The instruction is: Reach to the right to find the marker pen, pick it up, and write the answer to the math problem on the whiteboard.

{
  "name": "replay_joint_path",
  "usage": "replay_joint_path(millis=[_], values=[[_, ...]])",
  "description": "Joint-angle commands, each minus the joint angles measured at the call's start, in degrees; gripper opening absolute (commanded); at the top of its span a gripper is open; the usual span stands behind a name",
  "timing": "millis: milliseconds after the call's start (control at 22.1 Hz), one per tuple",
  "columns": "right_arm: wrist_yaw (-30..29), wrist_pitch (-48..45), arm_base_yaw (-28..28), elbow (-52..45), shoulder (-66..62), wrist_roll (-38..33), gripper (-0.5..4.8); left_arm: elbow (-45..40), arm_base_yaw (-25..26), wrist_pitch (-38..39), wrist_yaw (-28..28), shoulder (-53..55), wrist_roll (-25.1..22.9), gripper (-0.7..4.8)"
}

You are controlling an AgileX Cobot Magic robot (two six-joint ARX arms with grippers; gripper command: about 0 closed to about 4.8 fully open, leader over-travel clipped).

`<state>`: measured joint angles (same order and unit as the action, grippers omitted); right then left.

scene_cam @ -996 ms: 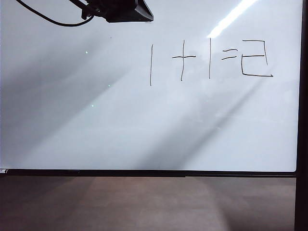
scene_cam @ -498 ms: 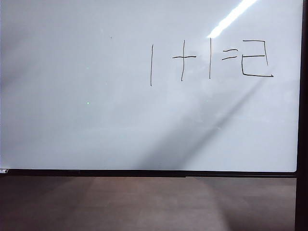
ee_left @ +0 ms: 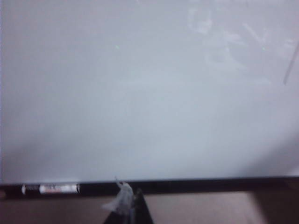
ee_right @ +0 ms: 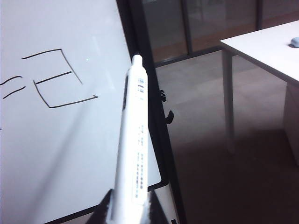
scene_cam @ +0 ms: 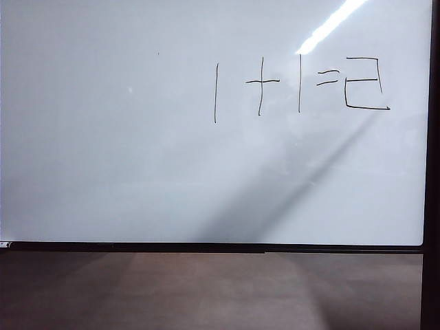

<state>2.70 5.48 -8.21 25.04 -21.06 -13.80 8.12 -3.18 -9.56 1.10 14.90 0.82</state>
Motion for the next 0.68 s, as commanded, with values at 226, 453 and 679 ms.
replay_joint_path(millis=[226, 453, 679], values=[[0.15, -0.94, 0.04, 0.15, 0.0, 0.33, -0.06, -7.63, 0.17, 3.65, 2.78, -10.69, 2.64, -0.05], [0.17, -0.94, 0.04, 0.13, 0.0, 0.35, -0.06, -7.63, 0.59, 8.72, 2.89, -14.08, 2.58, -0.05], [0.15, -0.94, 0.04, 0.13, 0.0, 0.35, -0.06, -7.63, 0.83, 8.66, 4.31, -14.67, 2.62, -0.05]])
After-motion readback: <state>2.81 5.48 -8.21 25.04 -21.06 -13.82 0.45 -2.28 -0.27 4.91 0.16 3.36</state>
